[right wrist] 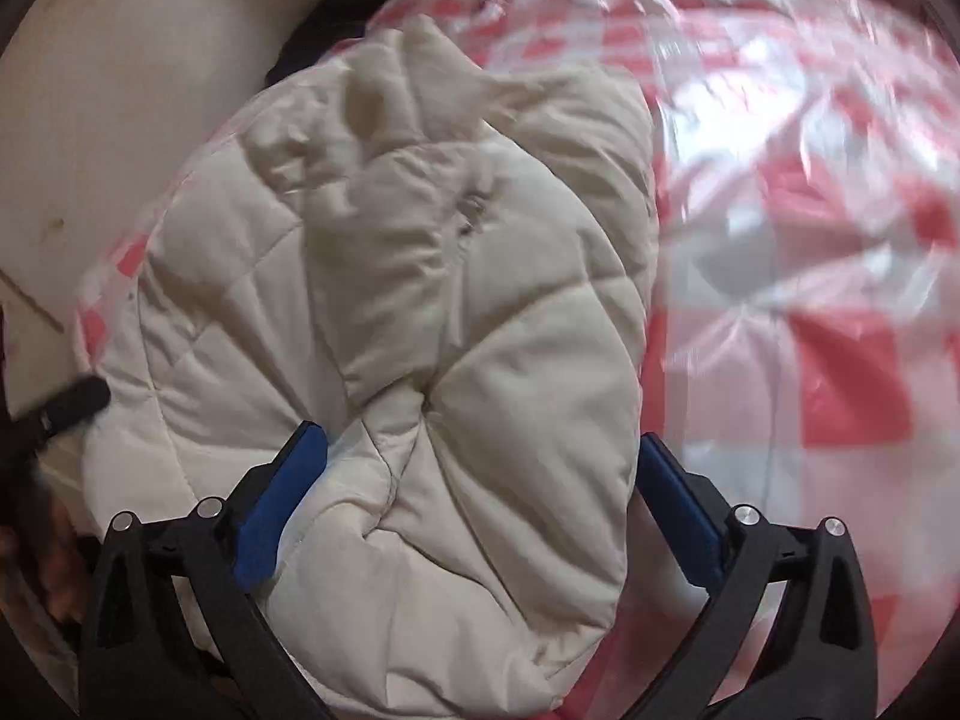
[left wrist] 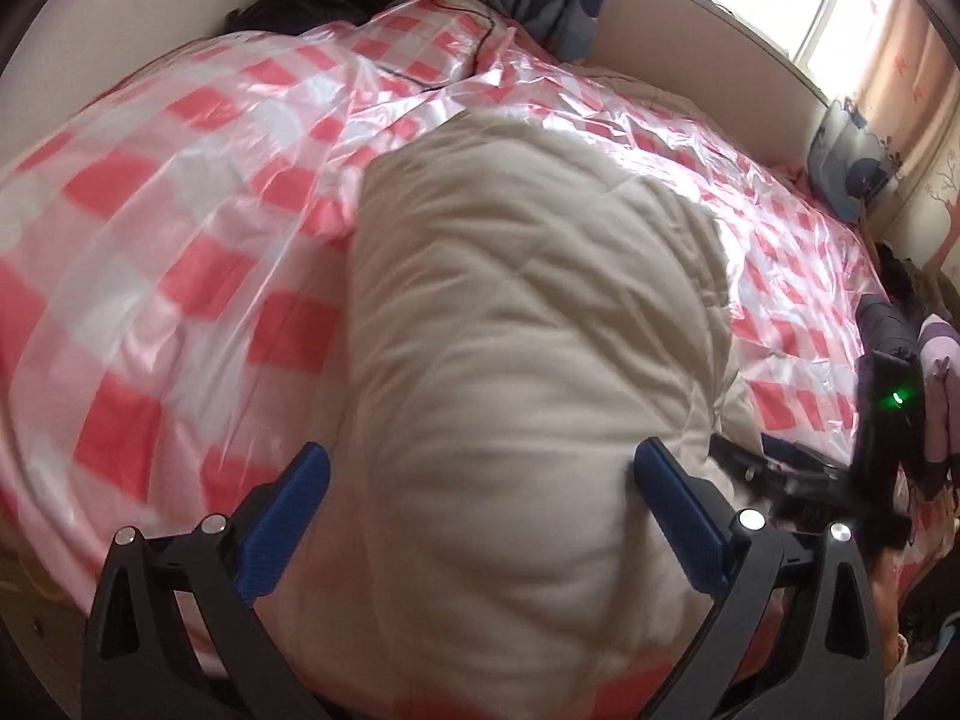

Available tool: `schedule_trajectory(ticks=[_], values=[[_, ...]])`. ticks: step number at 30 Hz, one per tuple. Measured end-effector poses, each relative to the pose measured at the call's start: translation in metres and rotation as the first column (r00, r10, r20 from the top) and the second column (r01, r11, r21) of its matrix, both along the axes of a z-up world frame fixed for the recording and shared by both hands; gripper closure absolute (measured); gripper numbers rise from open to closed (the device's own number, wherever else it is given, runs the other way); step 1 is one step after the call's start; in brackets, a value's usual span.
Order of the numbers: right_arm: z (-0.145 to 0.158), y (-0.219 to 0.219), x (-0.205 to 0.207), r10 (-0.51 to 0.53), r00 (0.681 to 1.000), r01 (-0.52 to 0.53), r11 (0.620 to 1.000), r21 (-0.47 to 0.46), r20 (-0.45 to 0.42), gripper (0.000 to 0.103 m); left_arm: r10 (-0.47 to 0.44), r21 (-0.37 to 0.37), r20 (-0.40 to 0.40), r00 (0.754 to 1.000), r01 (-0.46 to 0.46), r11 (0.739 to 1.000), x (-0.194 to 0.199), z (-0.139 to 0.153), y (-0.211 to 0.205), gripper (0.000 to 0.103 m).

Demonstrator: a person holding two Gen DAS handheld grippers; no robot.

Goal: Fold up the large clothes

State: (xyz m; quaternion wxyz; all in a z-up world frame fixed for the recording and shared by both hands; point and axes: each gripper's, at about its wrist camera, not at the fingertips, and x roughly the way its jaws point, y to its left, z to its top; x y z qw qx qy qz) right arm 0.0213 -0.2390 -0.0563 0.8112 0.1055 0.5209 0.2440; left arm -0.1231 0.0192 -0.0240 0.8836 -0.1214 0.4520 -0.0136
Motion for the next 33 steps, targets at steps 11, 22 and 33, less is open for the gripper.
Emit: schedule_trajectory(ticks=[11,22,33], values=[[-0.001,-0.011,-0.004,-0.062,0.998,0.062,0.993,0.103,-0.002,0.006,-0.215,-0.064,0.114,0.97,0.223,0.973,-0.106,-0.02,-0.036,0.006],[-0.009,-0.013,-0.008,-0.015,1.0,0.014,0.998,0.064,0.018,0.006,-0.21,-0.062,0.09,0.974,0.216,0.975,-0.057,-0.038,-0.026,0.037],[0.008,-0.057,-0.045,-0.063,0.997,0.073,0.922,0.379,-0.038,0.006,-0.05,-0.001,0.235,0.971,0.051,0.999,-0.108,0.023,0.027,0.007]])
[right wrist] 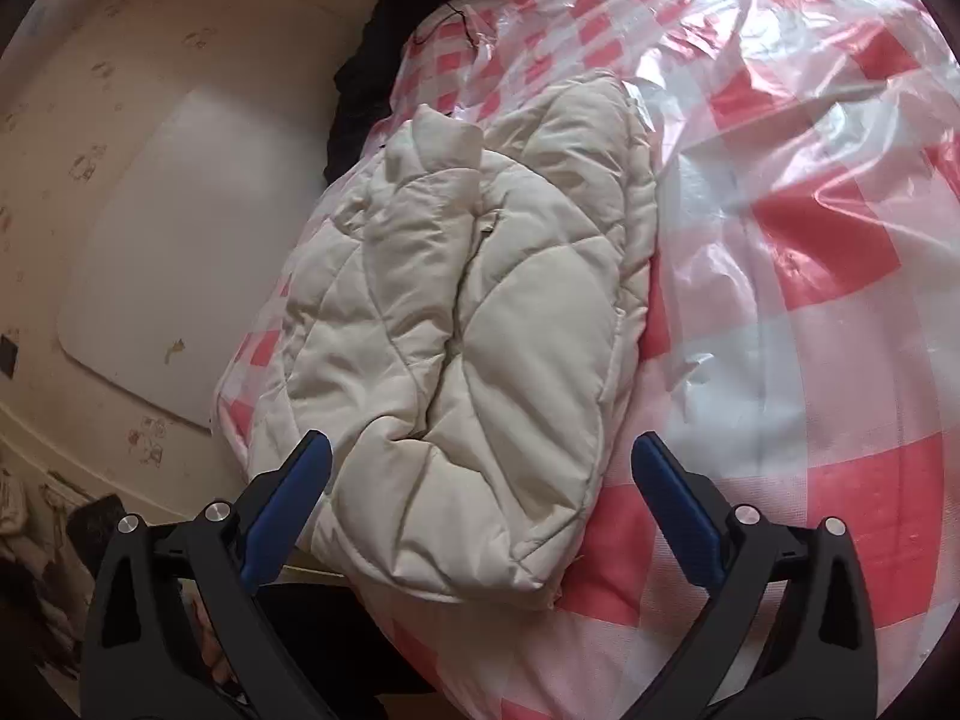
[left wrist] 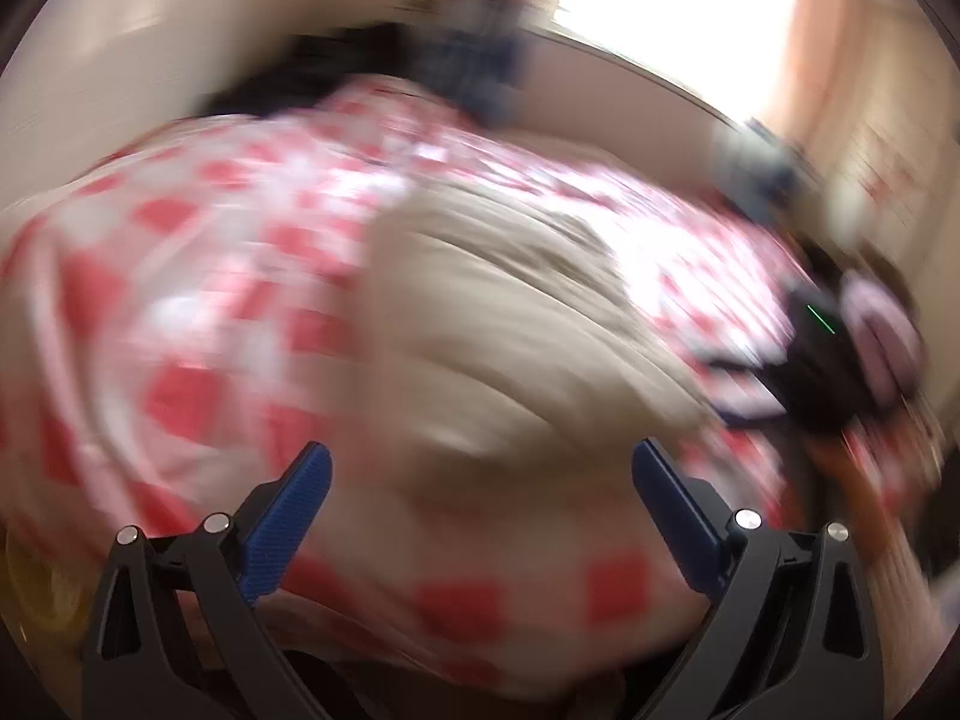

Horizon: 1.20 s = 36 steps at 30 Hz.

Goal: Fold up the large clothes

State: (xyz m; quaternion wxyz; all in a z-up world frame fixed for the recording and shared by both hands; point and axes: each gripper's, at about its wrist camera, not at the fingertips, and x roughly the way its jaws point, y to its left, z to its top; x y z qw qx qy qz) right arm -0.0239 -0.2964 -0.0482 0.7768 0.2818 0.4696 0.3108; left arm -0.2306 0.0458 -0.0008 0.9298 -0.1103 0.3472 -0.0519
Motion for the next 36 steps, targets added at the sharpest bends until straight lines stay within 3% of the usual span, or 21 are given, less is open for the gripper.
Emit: schedule_trajectory(ticks=[2,3,5,7,9,10,12,13,14,15,16,18,19,22,24,26,29,30,32,34,36], values=[[0.006,0.008,-0.004,0.017,0.999,-0.016,1.0,-0.019,0.049,0.006,0.14,-0.058,-0.033,0.99,-0.142,0.988,0.024,-0.009,0.029,0.007],[0.008,0.012,-0.005,0.017,0.998,-0.014,0.999,-0.036,0.068,0.006,0.16,-0.113,-0.062,0.985,-0.167,0.98,0.035,-0.018,0.04,0.007],[0.006,0.019,-0.004,0.02,0.997,-0.016,0.998,-0.059,0.07,0.006,0.174,-0.2,-0.142,0.975,-0.2,0.959,0.063,-0.035,0.051,0.007],[0.0,0.029,0.001,0.033,0.998,-0.029,0.997,-0.074,0.047,0.006,0.12,-0.314,-0.216,0.969,-0.185,0.931,0.087,-0.059,0.055,0.006],[-0.007,0.04,0.006,0.048,0.999,-0.046,0.995,-0.093,0.021,0.006,0.092,-0.401,-0.236,0.967,-0.183,0.898,0.092,-0.069,0.054,0.006],[-0.01,0.046,0.006,0.061,0.998,-0.06,0.994,-0.096,0.014,0.006,0.062,-0.391,-0.224,0.973,-0.148,0.909,0.091,-0.067,0.046,0.006],[-0.008,0.064,0.006,0.125,0.991,-0.122,0.989,-0.088,0.036,0.006,-0.066,-0.291,-0.179,0.982,0.011,0.957,0.085,-0.054,0.012,0.013],[-0.007,0.075,0.006,0.159,0.986,-0.152,0.983,-0.103,0.055,0.006,-0.105,-0.145,-0.177,0.979,0.079,0.986,0.078,-0.046,-0.015,0.014],[-0.006,0.085,0.005,0.182,0.981,-0.171,0.976,-0.133,0.073,0.006,-0.109,-0.004,-0.161,0.981,0.11,0.994,0.07,-0.04,-0.036,0.013],[-0.007,0.089,0.004,0.193,0.978,-0.18,0.973,-0.144,0.076,0.006,-0.116,0.048,-0.154,0.981,0.125,0.991,0.064,-0.037,-0.044,0.013],[-0.009,0.089,0.006,0.193,0.979,-0.184,0.975,-0.124,0.07,0.006,-0.115,0.031,-0.15,0.982,0.121,0.992,0.059,-0.036,-0.041,0.014],[-0.012,0.084,0.006,0.182,0.982,-0.177,0.98,-0.095,0.053,0.006,-0.114,-0.092,-0.159,0.981,0.1,0.991,0.055,-0.041,-0.022,0.014],[-0.012,0.084,0.005,0.185,0.982,-0.179,0.979,-0.1,0.05,0.006,-0.116,-0.119,-0.164,0.98,0.097,0.988,0.053,-0.044,-0.017,0.014],[-0.013,0.078,0.002,0.188,0.982,-0.183,0.976,-0.119,0.033,0.006,-0.135,-0.015,-0.174,0.975,0.134,0.991,0.048,-0.043,-0.037,0.014],[-0.012,0.064,-0.001,0.152,0.988,-0.15,0.985,-0.088,0.016,0.006,-0.137,-0.034,-0.147,0.98,0.133,0.991,0.045,-0.03,-0.035,0.014],[-0.004,0.049,-0.003,0.108,0.994,-0.106,0.991,-0.076,0.023,0.006,-0.068,-0.113,-0.049,0.996,0.062,0.992,0.035,-0.009,-0.012,0.014],[0.028,0.043,-0.01,0.066,0.982,-0.042,0.989,-0.14,0.176,0.006,0.099,-0.181,0.026,0.995,-0.093,0.979,0.035,0.009,0.031,0.007],[0.032,0.046,-0.005,0.058,0.981,-0.032,0.99,-0.141,0.184,0.006,0.123,-0.182,0.004,0.992,-0.12,0.976,0.046,0.008,0.041,0.007],[0.024,0.06,0.015,0.039,0.994,-0.021,0.985,-0.171,0.104,0.006,0.116,-0.199,-0.076,0.99,-0.129,0.971,0.084,-0.005,0.052,0.007],[0.002,0.08,0.029,0.076,0.996,-0.073,0.994,-0.087,0.035,0.006,0.071,-0.25,-0.21,0.975,-0.123,0.96,0.121,-0.035,0.058,0.007],[-0.008,0.092,0.034,0.111,0.994,-0.11,0.994,-0.012,0.023,0.006,0.033,-0.296,-0.247,0.968,-0.108,0.949,0.129,-0.048,0.048,0.007]])
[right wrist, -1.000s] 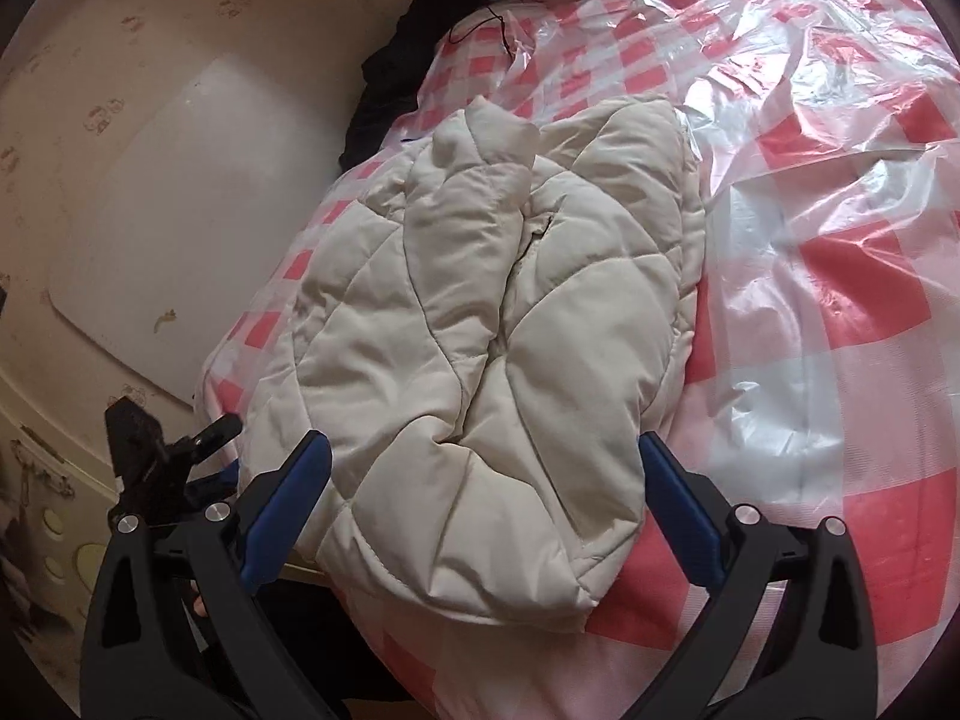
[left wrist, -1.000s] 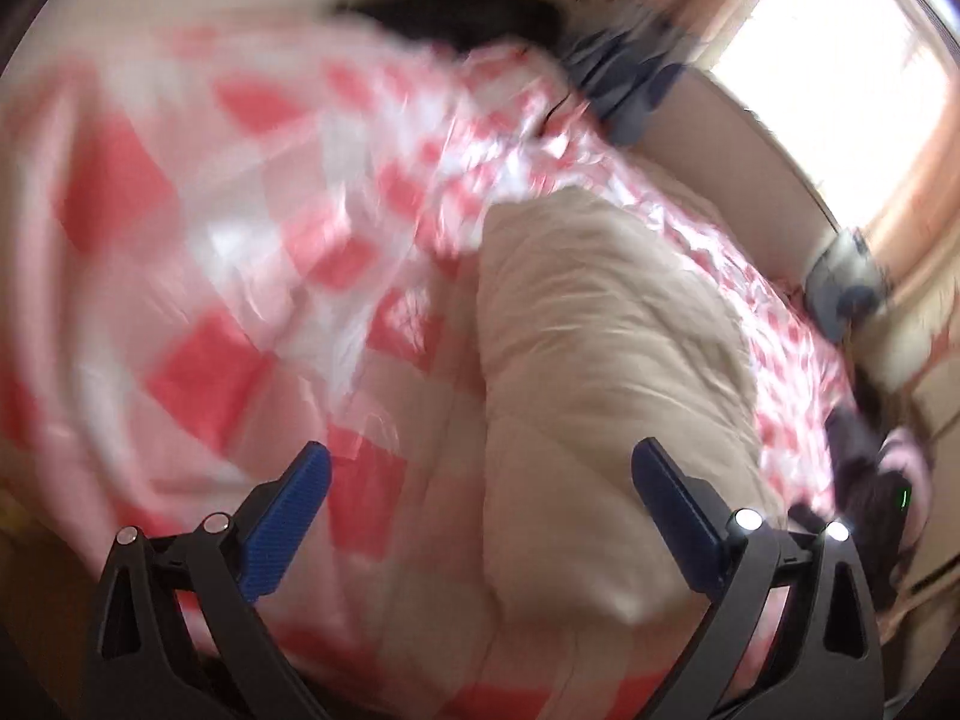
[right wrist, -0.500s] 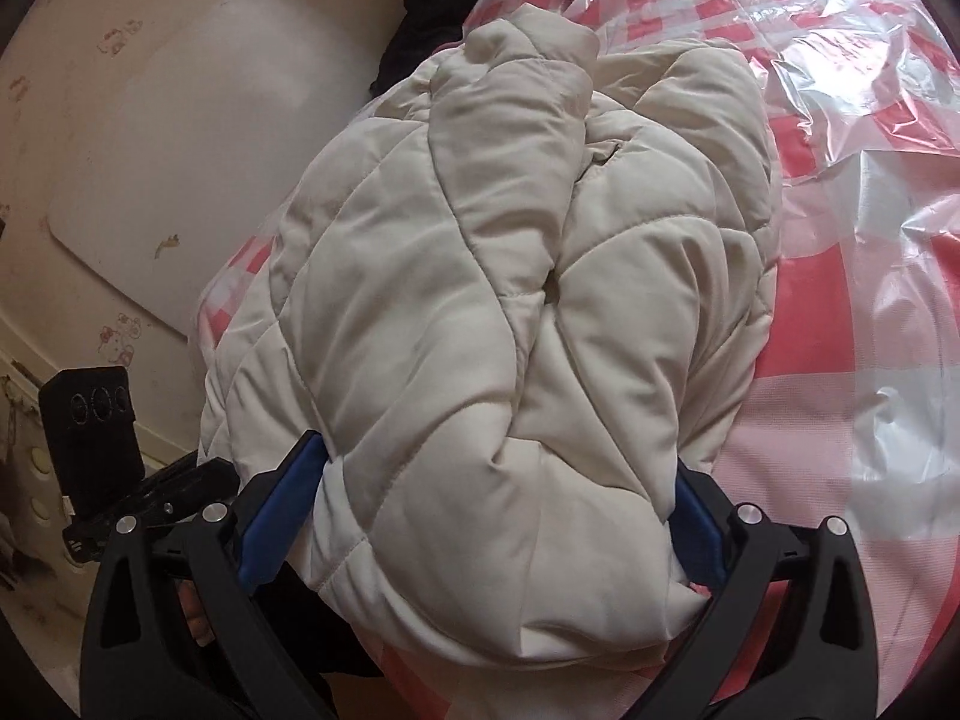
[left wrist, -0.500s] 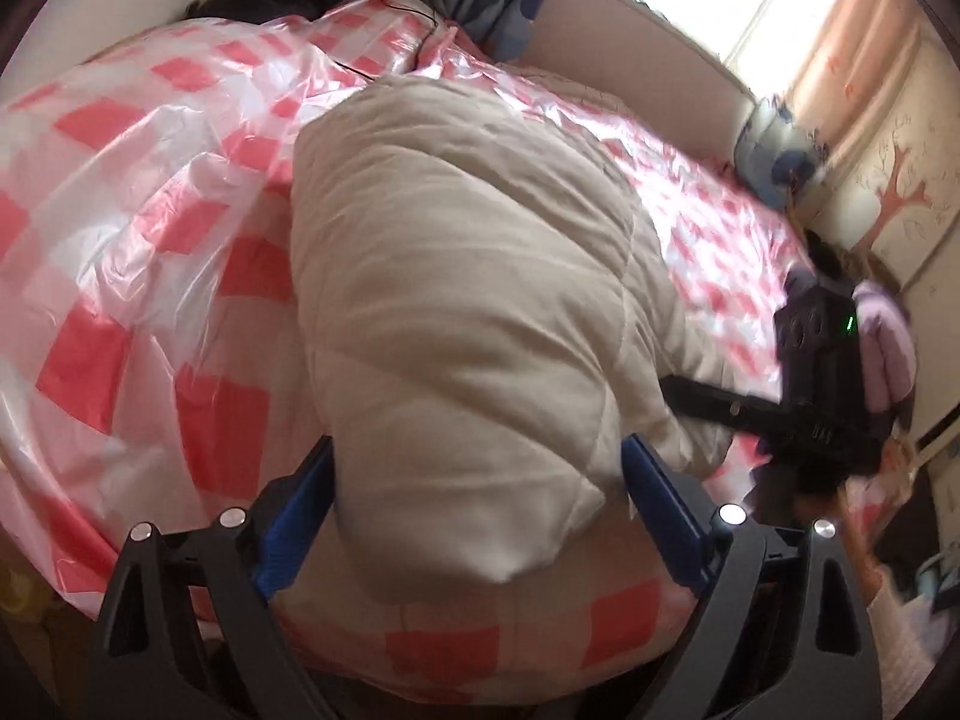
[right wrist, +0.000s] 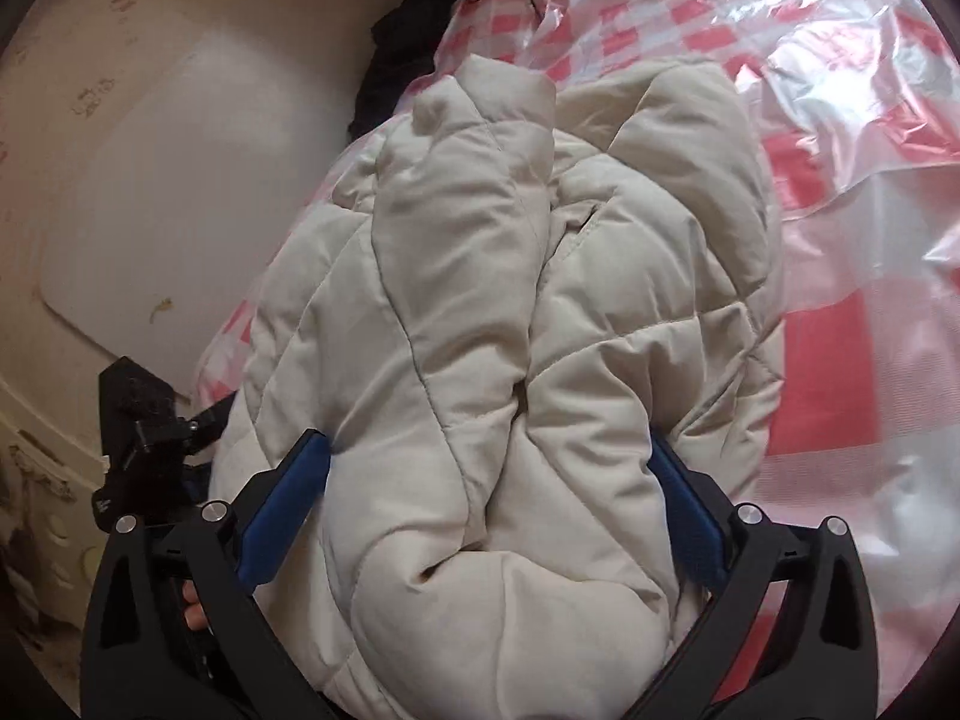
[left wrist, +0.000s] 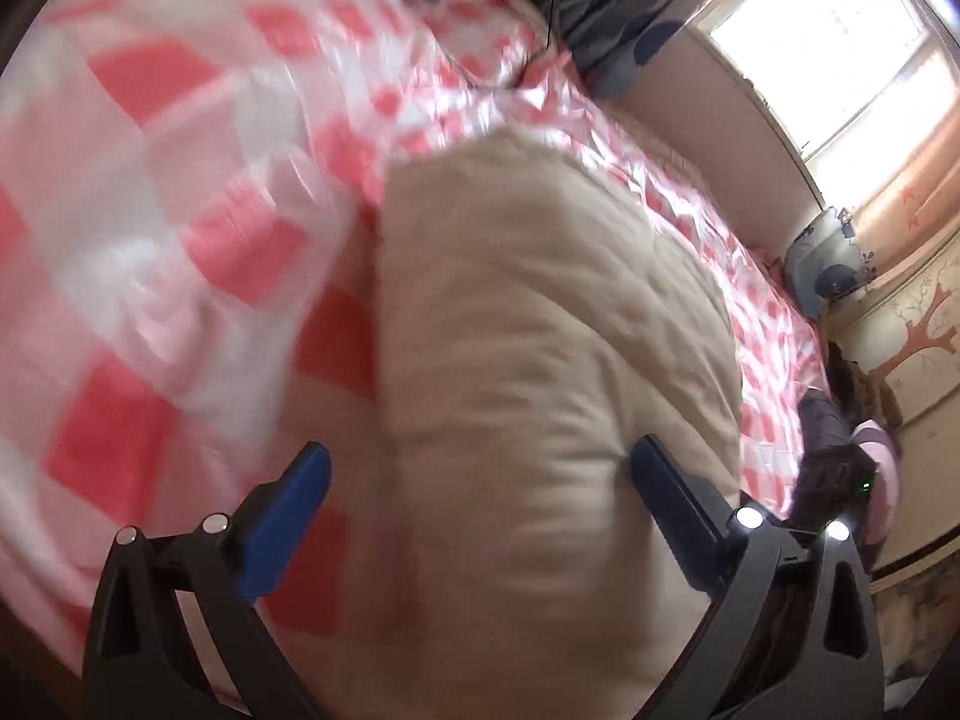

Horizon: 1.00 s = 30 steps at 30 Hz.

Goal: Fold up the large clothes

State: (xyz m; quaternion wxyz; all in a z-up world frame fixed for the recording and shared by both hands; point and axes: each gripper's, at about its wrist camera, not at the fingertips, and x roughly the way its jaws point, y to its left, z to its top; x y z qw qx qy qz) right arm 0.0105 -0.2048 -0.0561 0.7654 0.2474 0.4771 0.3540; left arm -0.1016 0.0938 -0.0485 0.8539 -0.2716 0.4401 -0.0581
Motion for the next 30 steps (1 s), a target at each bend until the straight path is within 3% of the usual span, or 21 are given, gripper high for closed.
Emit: schedule_trajectory(ticks=[1,3,7,9,12,14,16,20,21,22,23,25,30], values=[[0.001,0.009,-0.001,0.049,0.999,-0.049,0.998,0.028,0.002,0.006,-0.045,0.053,0.019,0.999,0.044,0.998,-0.001,0.006,-0.016,0.007],[0.0,0.023,-0.002,0.131,0.991,-0.131,0.991,0.038,-0.008,0.006,-0.046,0.283,0.05,0.998,0.03,0.959,-0.01,0.02,-0.041,0.007],[-0.001,0.016,0.004,0.179,0.983,-0.181,0.98,-0.078,-0.034,0.006,-0.048,0.305,0.026,0.999,0.038,0.952,-0.009,0.014,-0.04,0.007],[0.009,0.002,-0.002,0.142,0.99,-0.138,0.968,-0.211,0.003,0.007,-0.056,0.351,0.031,0.998,0.042,0.935,-0.012,0.017,-0.053,0.007],[0.026,-0.012,-0.006,0.083,0.996,-0.068,0.938,-0.34,0.03,0.007,-0.048,0.414,0.056,0.997,0.021,0.91,-0.022,0.019,-0.077,0.007],[0.05,-0.018,-0.012,0.021,0.994,0.02,0.926,-0.378,0.105,0.007,-0.027,0.414,0.076,0.997,-0.007,0.91,-0.026,0.017,-0.081,0.007],[0.081,-0.02,-0.007,-0.029,0.982,0.082,0.957,-0.28,0.188,0.007,-0.018,0.424,0.109,0.994,-0.03,0.905,-0.029,0.011,-0.083,0.007],[0.106,0.025,0.041,-0.007,0.972,0.066,0.967,-0.246,0.234,0.007,-0.019,0.389,0.139,0.99,-0.037,0.921,-0.033,0.007,-0.075,0.007],[0.096,0.038,0.055,-0.017,0.974,0.087,0.949,-0.304,0.225,0.007,-0.02,0.38,0.142,0.99,-0.036,0.924,-0.033,0.007,-0.072,0.007],[0.075,0.051,0.071,-0.029,0.977,0.114,0.906,-0.407,0.211,0.007,-0.021,0.375,0.145,0.989,-0.036,0.927,-0.031,0.006,-0.072,0.007],[0.055,0.059,0.081,-0.025,0.984,0.097,0.902,-0.42,0.174,0.006,-0.026,0.366,0.153,0.988,-0.033,0.93,-0.031,0.007,-0.07,0.007],[0.02,0.049,0.094,-0.078,0.995,0.092,0.94,-0.329,0.056,0.006,-0.05,0.383,0.151,0.987,-0.012,0.924,-0.029,0.007,-0.073,0.007],[0.038,0.028,0.07,-0.061,0.996,0.081,0.937,-0.34,0.069,0.007,-0.069,0.396,0.128,0.989,0.013,0.918,-0.032,0.012,-0.074,0.007]])
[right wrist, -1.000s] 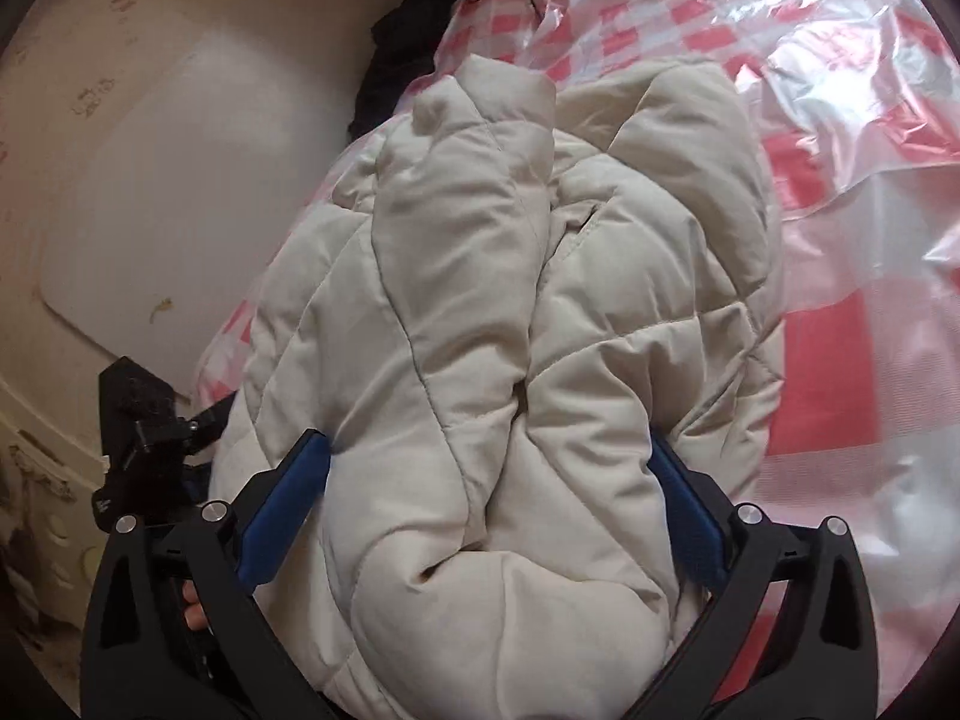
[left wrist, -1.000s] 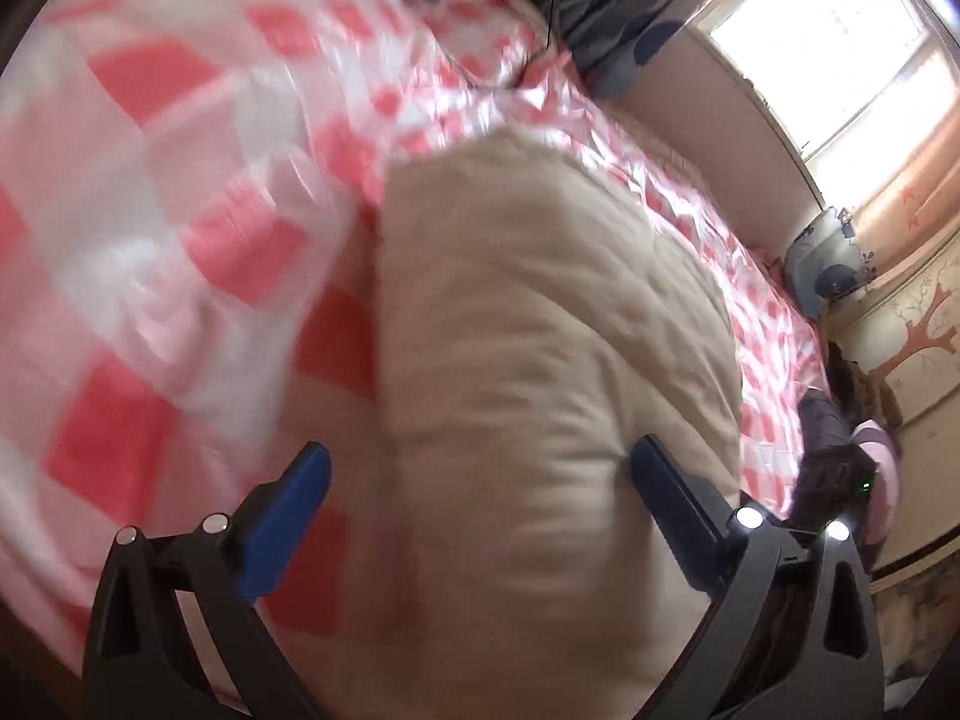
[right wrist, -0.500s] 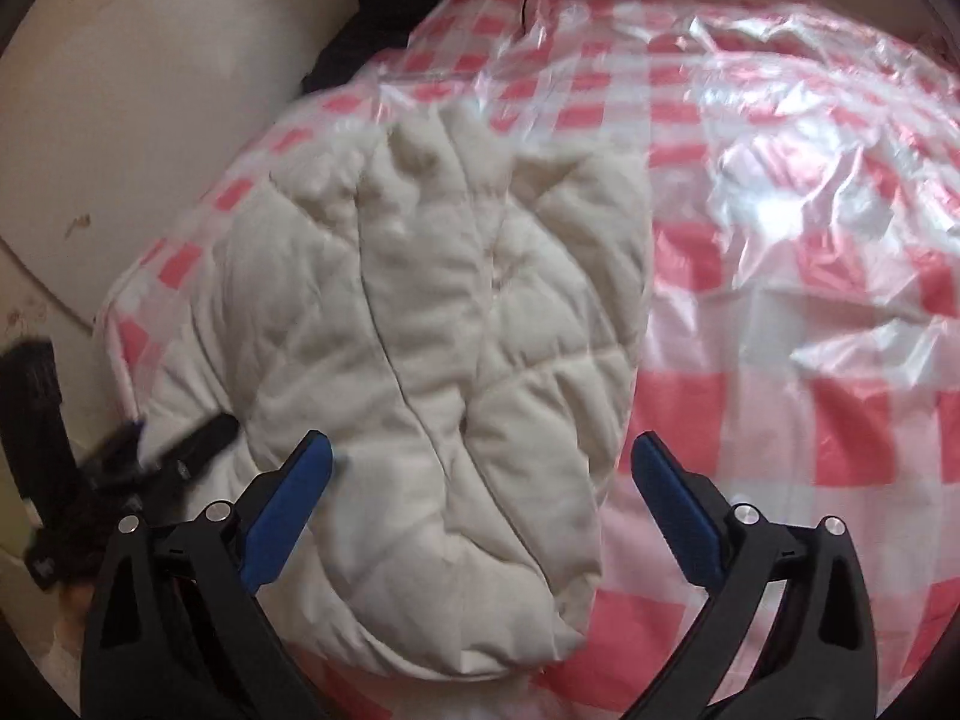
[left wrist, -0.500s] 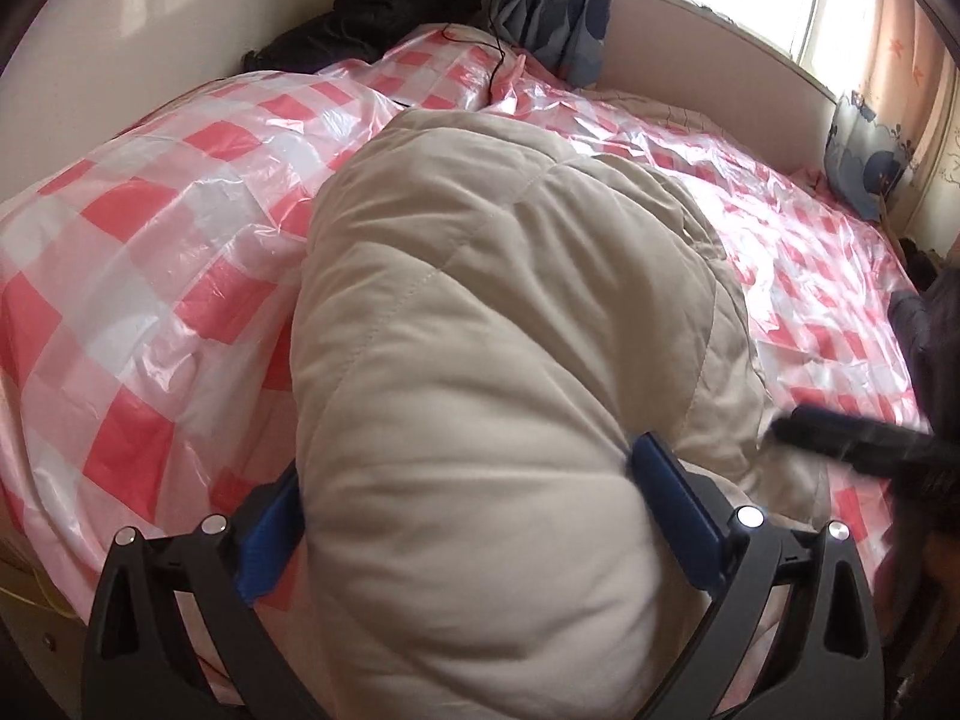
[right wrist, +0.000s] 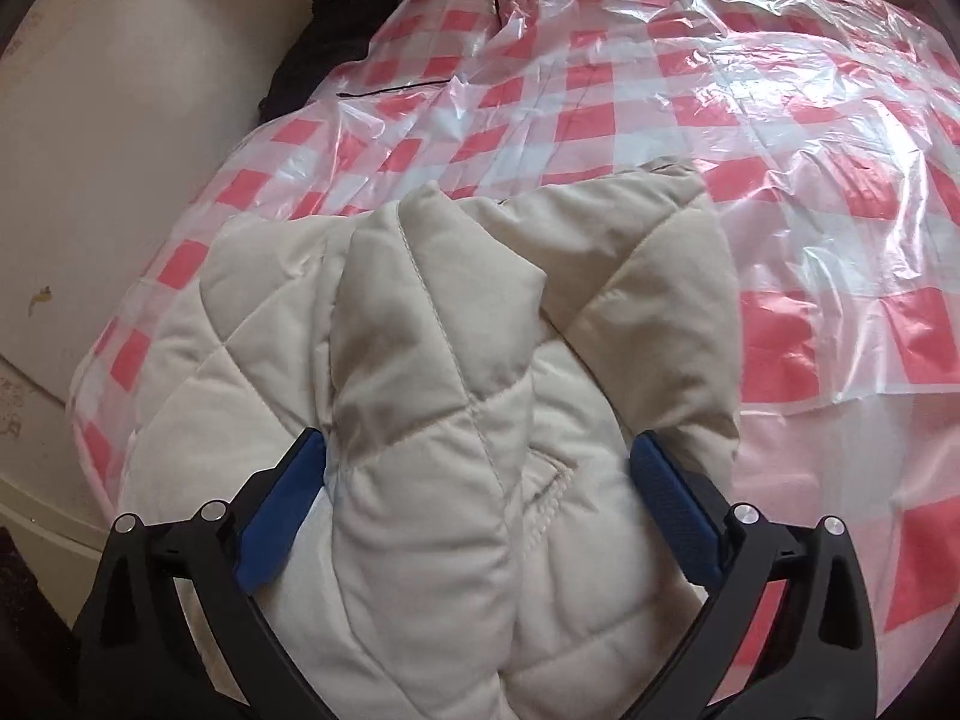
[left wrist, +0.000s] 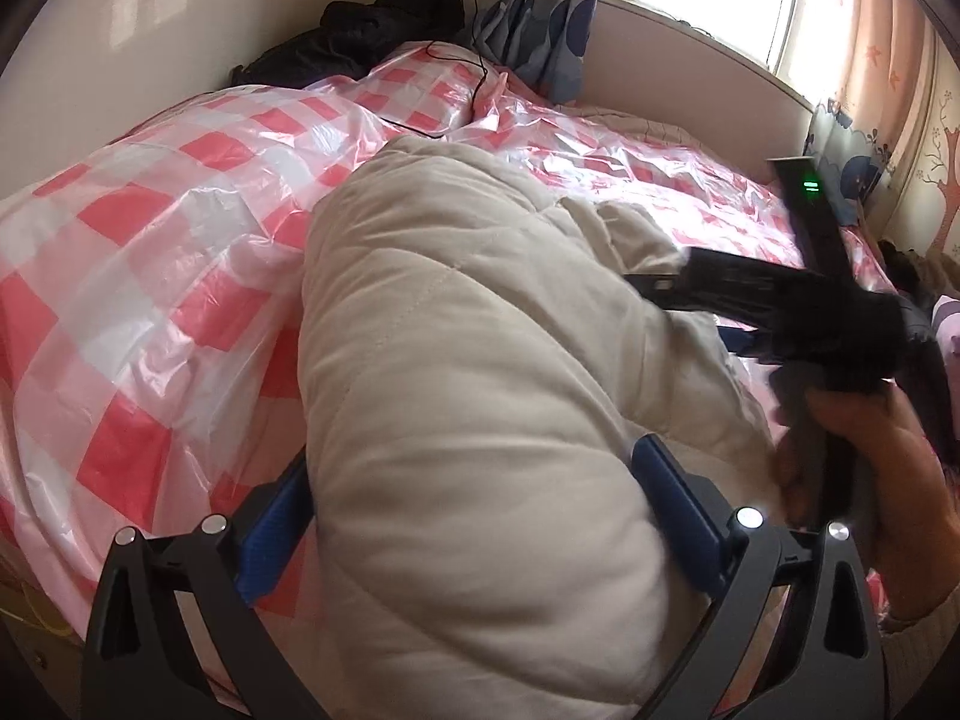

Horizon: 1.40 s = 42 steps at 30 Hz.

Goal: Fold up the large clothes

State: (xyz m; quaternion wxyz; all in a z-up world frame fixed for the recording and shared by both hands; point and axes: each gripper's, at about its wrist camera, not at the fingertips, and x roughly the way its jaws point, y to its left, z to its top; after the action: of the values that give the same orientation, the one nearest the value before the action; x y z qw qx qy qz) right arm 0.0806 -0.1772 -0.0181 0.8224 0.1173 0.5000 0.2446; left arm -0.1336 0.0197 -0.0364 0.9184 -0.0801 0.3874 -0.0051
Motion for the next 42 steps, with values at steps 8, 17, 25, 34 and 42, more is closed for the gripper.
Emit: schedule_trajectory(ticks=[8,17,25,34,42], values=[[-0.012,-0.028,-0.109,0.021,0.993,-0.021,1.0,-0.005,0.113,0.007,-0.03,0.1,0.026,0.999,0.028,0.995,-0.021,0.018,-0.007,0.007],[0.052,-0.033,-0.144,0.022,0.962,-0.044,0.996,0.077,0.273,0.007,-0.051,0.145,0.071,0.996,0.041,0.989,-0.049,0.041,-0.008,0.007],[0.027,0.022,-0.16,0.257,0.958,-0.229,0.954,-0.193,0.13,0.007,-0.022,0.159,0.078,0.997,0.009,0.987,-0.059,0.049,0.0,0.007],[0.06,0.002,-0.173,0.192,0.965,-0.178,0.98,-0.091,0.178,0.007,-0.012,0.178,0.094,0.995,-0.005,0.984,-0.067,0.055,-0.002,0.007],[0.03,0.018,-0.162,0.222,0.975,-0.215,0.961,-0.173,0.022,0.007,-0.018,0.128,0.031,0.999,0.014,0.992,-0.061,0.051,-0.004,0.007]])
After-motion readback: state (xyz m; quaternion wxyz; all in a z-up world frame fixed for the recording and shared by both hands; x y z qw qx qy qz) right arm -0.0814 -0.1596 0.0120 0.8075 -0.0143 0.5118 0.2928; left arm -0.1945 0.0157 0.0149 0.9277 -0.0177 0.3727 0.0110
